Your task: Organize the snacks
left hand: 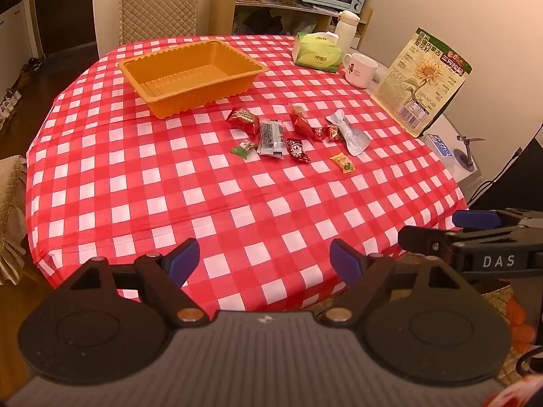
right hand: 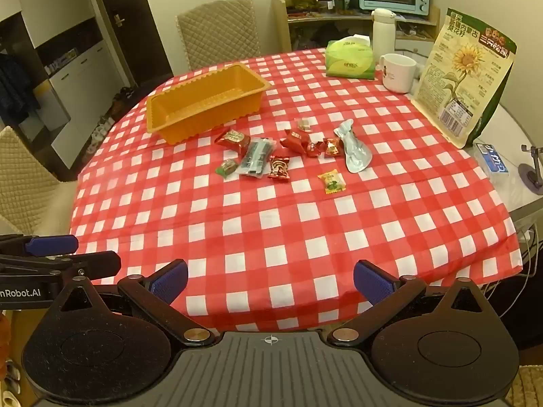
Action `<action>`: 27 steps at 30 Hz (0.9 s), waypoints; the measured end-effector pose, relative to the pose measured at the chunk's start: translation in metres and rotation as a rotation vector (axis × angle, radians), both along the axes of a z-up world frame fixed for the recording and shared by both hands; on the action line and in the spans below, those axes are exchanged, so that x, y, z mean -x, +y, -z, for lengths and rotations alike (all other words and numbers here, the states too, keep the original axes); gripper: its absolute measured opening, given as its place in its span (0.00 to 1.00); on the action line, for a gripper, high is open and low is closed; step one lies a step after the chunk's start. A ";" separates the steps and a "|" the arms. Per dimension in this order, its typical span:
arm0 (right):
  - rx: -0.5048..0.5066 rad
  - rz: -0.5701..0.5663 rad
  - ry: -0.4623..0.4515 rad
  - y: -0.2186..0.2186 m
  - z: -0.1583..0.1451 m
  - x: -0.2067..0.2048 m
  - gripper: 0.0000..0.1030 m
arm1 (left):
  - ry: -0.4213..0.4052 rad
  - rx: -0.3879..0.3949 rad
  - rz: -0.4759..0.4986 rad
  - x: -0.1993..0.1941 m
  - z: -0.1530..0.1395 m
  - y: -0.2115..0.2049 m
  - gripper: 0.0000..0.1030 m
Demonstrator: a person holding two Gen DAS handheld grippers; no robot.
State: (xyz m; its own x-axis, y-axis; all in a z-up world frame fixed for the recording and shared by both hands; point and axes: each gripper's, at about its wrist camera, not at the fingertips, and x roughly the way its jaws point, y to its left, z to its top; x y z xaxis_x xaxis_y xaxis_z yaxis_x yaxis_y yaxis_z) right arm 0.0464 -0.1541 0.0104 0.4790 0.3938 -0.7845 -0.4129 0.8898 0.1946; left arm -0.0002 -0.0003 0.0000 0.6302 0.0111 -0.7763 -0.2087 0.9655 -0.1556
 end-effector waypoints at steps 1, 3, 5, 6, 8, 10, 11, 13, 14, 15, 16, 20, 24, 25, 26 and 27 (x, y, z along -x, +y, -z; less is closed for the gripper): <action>-0.002 0.001 0.003 0.000 0.000 -0.001 1.00 | 0.001 0.000 0.000 0.000 0.000 0.000 0.80; 0.000 0.001 0.002 0.001 0.000 -0.002 1.00 | 0.002 0.001 0.000 0.000 0.000 0.000 0.80; 0.003 0.002 0.001 0.001 0.001 -0.003 1.00 | 0.002 0.002 -0.001 0.000 0.000 0.000 0.80; 0.004 0.002 0.000 0.002 0.001 -0.003 1.00 | 0.002 0.003 0.000 0.000 0.000 0.000 0.80; 0.004 0.003 0.000 0.002 0.002 -0.004 1.00 | 0.003 0.005 0.000 0.000 0.000 0.000 0.80; 0.004 0.001 0.003 0.002 0.002 -0.005 1.00 | 0.003 0.007 0.001 0.000 0.000 0.000 0.80; 0.004 0.001 0.003 0.002 0.002 -0.006 1.00 | 0.005 0.007 0.000 0.000 0.000 0.000 0.80; 0.005 0.001 0.004 0.002 0.003 -0.006 1.00 | 0.006 0.007 0.000 0.000 0.000 0.000 0.80; 0.005 0.002 0.004 0.002 0.003 -0.007 1.00 | 0.006 0.006 -0.001 0.000 0.000 0.000 0.80; 0.004 0.001 0.004 0.002 0.003 -0.007 1.00 | 0.007 0.006 -0.001 0.000 0.000 0.000 0.80; 0.004 0.000 0.005 0.002 0.004 -0.008 1.00 | 0.007 0.006 -0.002 0.000 0.000 0.000 0.80; 0.003 0.000 0.006 0.001 0.004 -0.010 1.00 | 0.008 0.005 -0.001 0.000 0.000 0.000 0.80; 0.003 0.000 0.006 -0.004 0.002 -0.011 1.00 | 0.009 0.005 -0.003 0.000 0.000 0.000 0.80; 0.003 -0.001 0.005 -0.005 0.001 -0.011 1.00 | 0.009 0.005 -0.002 0.000 0.000 0.000 0.80; 0.003 -0.002 0.004 -0.002 0.002 -0.010 1.00 | 0.008 0.005 -0.002 0.000 0.000 0.000 0.80; 0.004 -0.003 0.004 0.000 0.002 -0.009 1.00 | 0.009 0.005 -0.002 0.000 0.000 0.000 0.80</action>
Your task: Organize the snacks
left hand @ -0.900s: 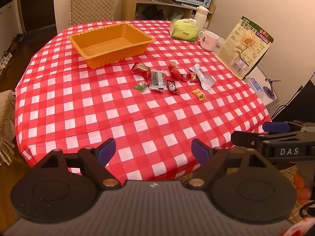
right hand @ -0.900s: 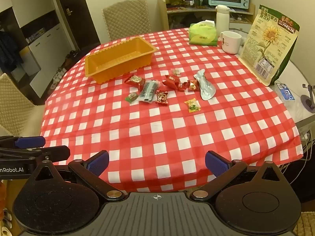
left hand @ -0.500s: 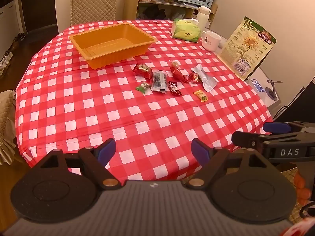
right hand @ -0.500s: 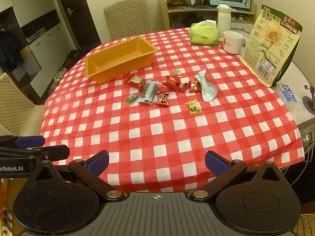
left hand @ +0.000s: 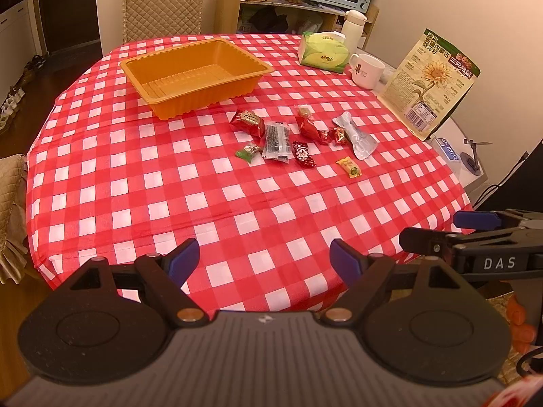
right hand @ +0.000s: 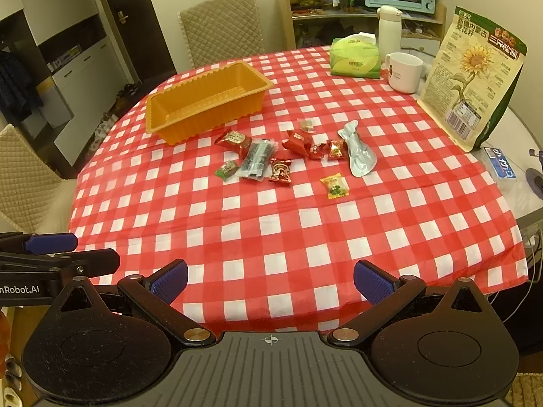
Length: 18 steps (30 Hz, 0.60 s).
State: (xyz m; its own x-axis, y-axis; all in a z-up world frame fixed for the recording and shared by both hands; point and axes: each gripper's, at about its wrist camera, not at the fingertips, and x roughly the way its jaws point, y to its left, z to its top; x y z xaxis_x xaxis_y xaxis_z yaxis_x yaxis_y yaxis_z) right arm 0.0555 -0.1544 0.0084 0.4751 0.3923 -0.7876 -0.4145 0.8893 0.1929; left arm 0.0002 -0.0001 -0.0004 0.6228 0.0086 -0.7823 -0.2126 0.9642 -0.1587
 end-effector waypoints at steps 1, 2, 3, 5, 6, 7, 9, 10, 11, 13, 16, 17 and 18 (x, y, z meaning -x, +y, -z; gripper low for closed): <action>0.000 0.000 0.000 0.003 0.004 -0.004 1.00 | 0.001 0.000 0.000 0.000 0.000 0.000 0.80; 0.001 -0.001 0.000 0.005 0.004 -0.004 1.00 | 0.000 0.000 0.000 0.000 0.000 0.000 0.80; 0.000 0.000 0.001 0.004 0.004 -0.004 1.00 | 0.001 0.000 0.000 0.000 0.000 0.000 0.80; -0.001 0.002 0.002 0.005 0.005 -0.005 1.00 | 0.002 0.000 0.001 0.000 0.000 0.000 0.80; -0.001 0.002 0.002 0.004 0.005 -0.005 1.00 | 0.002 0.000 0.001 0.000 0.000 0.000 0.80; 0.000 0.001 0.003 0.005 0.005 -0.005 1.00 | 0.002 0.000 0.001 0.000 0.000 0.000 0.80; 0.000 -0.001 0.003 0.004 0.004 -0.005 1.00 | 0.002 -0.001 0.001 -0.007 0.006 0.006 0.80; -0.001 -0.001 0.003 0.003 0.003 -0.003 1.00 | 0.001 -0.001 0.000 -0.007 0.005 0.008 0.80; -0.001 -0.002 0.002 0.004 0.004 -0.005 1.00 | 0.000 -0.001 0.001 -0.008 0.006 0.009 0.80; -0.002 -0.002 0.003 0.007 0.005 -0.006 1.00 | 0.001 -0.001 0.001 -0.008 0.006 0.009 0.80; -0.005 -0.006 0.002 0.009 0.005 -0.006 1.00 | 0.002 -0.001 0.000 -0.009 0.007 0.012 0.80; -0.007 -0.008 0.002 0.008 0.005 -0.006 1.00 | 0.002 -0.001 0.000 -0.012 0.010 0.018 0.80; -0.008 -0.010 0.001 0.009 0.005 -0.006 1.00 | 0.003 -0.001 0.000 -0.011 0.009 0.015 0.80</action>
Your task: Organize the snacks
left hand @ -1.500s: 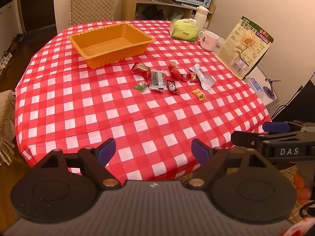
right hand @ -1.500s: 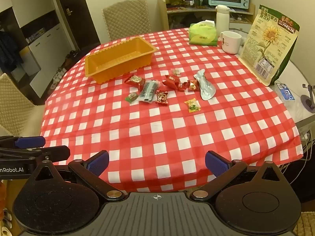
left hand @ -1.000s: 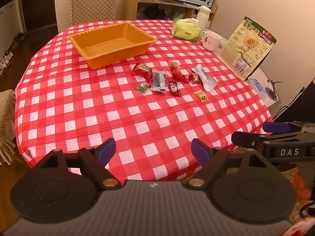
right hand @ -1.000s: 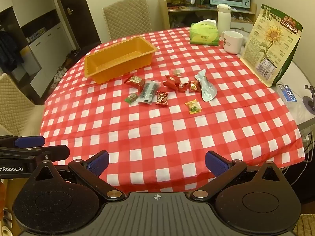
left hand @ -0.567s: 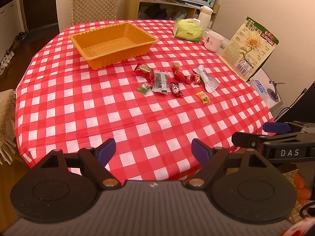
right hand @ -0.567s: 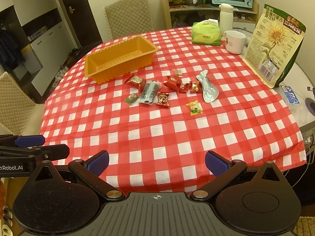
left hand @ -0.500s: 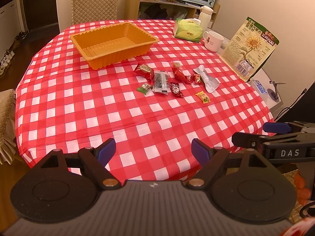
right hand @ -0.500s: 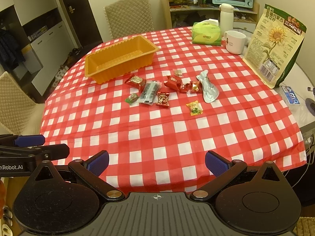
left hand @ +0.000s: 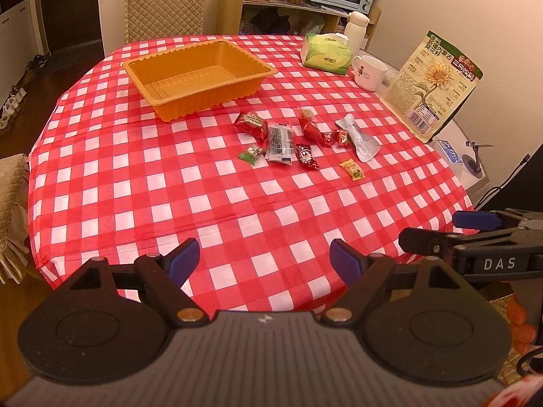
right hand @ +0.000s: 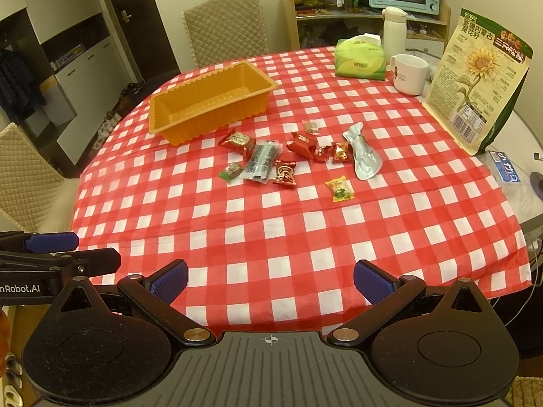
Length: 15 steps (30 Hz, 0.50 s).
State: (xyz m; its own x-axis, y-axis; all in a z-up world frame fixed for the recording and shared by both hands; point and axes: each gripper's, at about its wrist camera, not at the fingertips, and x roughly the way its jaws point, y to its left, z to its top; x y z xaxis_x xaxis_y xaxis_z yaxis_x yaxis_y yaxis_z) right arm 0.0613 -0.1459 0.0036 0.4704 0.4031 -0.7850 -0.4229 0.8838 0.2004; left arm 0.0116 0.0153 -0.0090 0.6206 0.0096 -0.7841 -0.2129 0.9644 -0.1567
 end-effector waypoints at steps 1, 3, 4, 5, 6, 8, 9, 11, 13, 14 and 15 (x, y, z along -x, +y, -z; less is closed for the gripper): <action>-0.001 -0.001 0.000 0.000 0.000 0.000 1.00 | 0.000 0.000 0.000 0.000 0.000 0.000 0.80; -0.002 -0.003 0.000 0.002 0.000 0.001 1.00 | 0.000 0.000 0.000 0.000 0.000 0.000 0.80; -0.003 -0.004 0.000 0.000 0.000 0.000 1.00 | -0.001 0.000 0.000 -0.001 0.001 0.001 0.80; -0.003 -0.005 -0.001 0.001 0.000 0.001 1.00 | 0.000 0.000 0.000 0.000 0.000 0.000 0.80; -0.003 -0.005 0.000 0.001 0.000 0.001 1.00 | 0.000 0.000 0.000 0.000 0.000 0.000 0.80; -0.003 -0.008 0.000 0.001 0.000 0.001 1.00 | -0.001 0.001 0.000 -0.004 0.000 0.005 0.80; -0.003 -0.009 0.000 0.002 0.000 0.001 1.00 | 0.000 0.000 0.000 -0.005 0.000 0.006 0.80; -0.004 -0.012 0.001 0.001 0.000 0.000 1.00 | 0.000 0.001 0.001 -0.004 0.000 0.005 0.80; -0.004 -0.012 0.001 0.002 0.000 0.000 1.00 | 0.000 0.000 0.000 -0.004 0.000 0.005 0.80; -0.004 -0.012 0.001 0.002 0.000 0.000 1.00 | 0.000 0.001 0.000 -0.004 0.000 0.005 0.80; -0.003 -0.012 0.001 0.002 0.000 0.000 1.00 | 0.000 0.000 0.000 -0.005 0.000 0.006 0.80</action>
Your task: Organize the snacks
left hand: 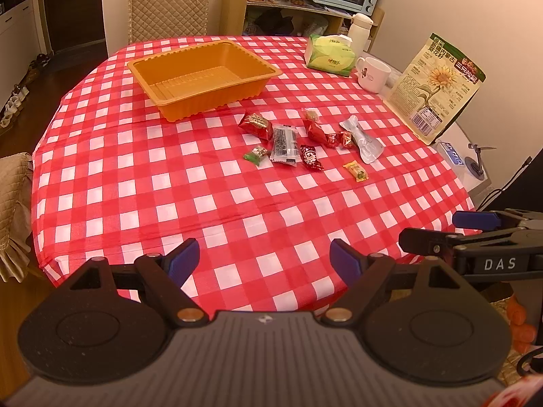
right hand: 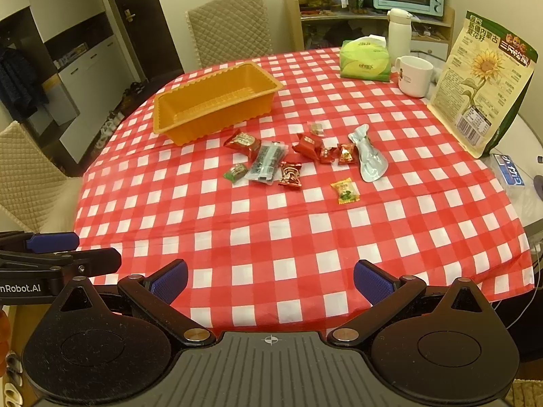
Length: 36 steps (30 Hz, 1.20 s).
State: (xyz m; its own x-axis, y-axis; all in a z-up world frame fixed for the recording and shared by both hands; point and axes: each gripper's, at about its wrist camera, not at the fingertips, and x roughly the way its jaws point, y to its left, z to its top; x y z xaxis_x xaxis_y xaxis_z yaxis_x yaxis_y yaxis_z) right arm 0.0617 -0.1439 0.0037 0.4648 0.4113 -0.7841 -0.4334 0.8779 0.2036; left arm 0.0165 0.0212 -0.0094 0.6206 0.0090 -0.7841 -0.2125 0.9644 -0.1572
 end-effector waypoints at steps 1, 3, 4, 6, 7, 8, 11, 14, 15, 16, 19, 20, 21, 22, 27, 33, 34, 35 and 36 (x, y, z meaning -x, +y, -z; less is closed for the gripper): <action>0.000 0.001 0.000 0.000 0.000 0.000 1.00 | 0.000 0.000 0.000 0.000 0.000 -0.001 0.80; 0.000 0.000 0.001 0.000 0.000 0.000 1.00 | 0.000 0.000 0.000 0.000 0.000 0.000 0.80; 0.000 0.000 0.001 0.000 0.000 0.000 1.00 | 0.000 0.000 0.000 0.000 0.000 -0.001 0.80; 0.000 0.000 0.001 0.000 0.000 0.000 1.00 | 0.000 0.000 0.000 0.001 0.000 -0.001 0.80; 0.000 0.000 0.001 0.000 0.000 0.000 1.00 | 0.000 0.000 0.000 -0.001 0.000 0.001 0.80; 0.000 -0.001 0.000 0.000 0.000 0.000 1.00 | 0.000 0.000 0.000 -0.002 0.001 0.003 0.80; 0.001 -0.003 -0.001 0.001 0.000 0.000 1.00 | -0.001 -0.001 0.000 -0.002 0.001 0.003 0.80; 0.000 -0.003 -0.001 0.001 0.000 0.000 1.00 | 0.000 -0.001 0.000 0.001 -0.001 -0.001 0.80; 0.001 -0.002 -0.001 0.001 0.000 0.000 1.00 | 0.000 -0.001 0.001 0.000 0.000 -0.001 0.80; 0.001 -0.002 -0.001 0.001 0.000 0.000 1.00 | 0.000 -0.001 0.001 -0.001 0.000 0.001 0.80; 0.001 -0.002 0.000 0.001 0.000 0.000 1.00 | 0.001 -0.001 0.000 0.000 0.000 -0.001 0.80; 0.001 -0.002 0.000 0.001 0.001 0.000 1.00 | 0.001 -0.001 0.001 -0.002 0.001 0.003 0.80; 0.001 -0.002 0.000 0.001 0.001 -0.001 1.00 | 0.001 -0.001 0.001 0.000 0.000 0.000 0.80; 0.001 -0.001 0.000 0.001 0.001 -0.001 1.00 | 0.002 -0.001 0.001 -0.002 0.001 0.003 0.80; 0.001 -0.002 0.003 0.001 0.001 -0.001 1.00 | 0.004 -0.001 0.001 -0.004 0.001 0.011 0.80; -0.001 -0.001 0.011 0.000 0.005 -0.002 1.00 | 0.006 -0.001 0.002 -0.008 0.000 0.015 0.80; -0.002 -0.001 0.013 -0.003 0.005 -0.005 1.00 | 0.008 -0.001 0.003 -0.009 0.001 0.016 0.80; -0.002 0.000 0.015 -0.004 0.006 -0.006 1.00 | 0.009 -0.001 0.004 -0.010 0.002 0.017 0.80; -0.002 0.000 0.017 -0.005 0.006 -0.006 1.00 | 0.010 -0.001 0.006 -0.012 0.003 0.016 0.80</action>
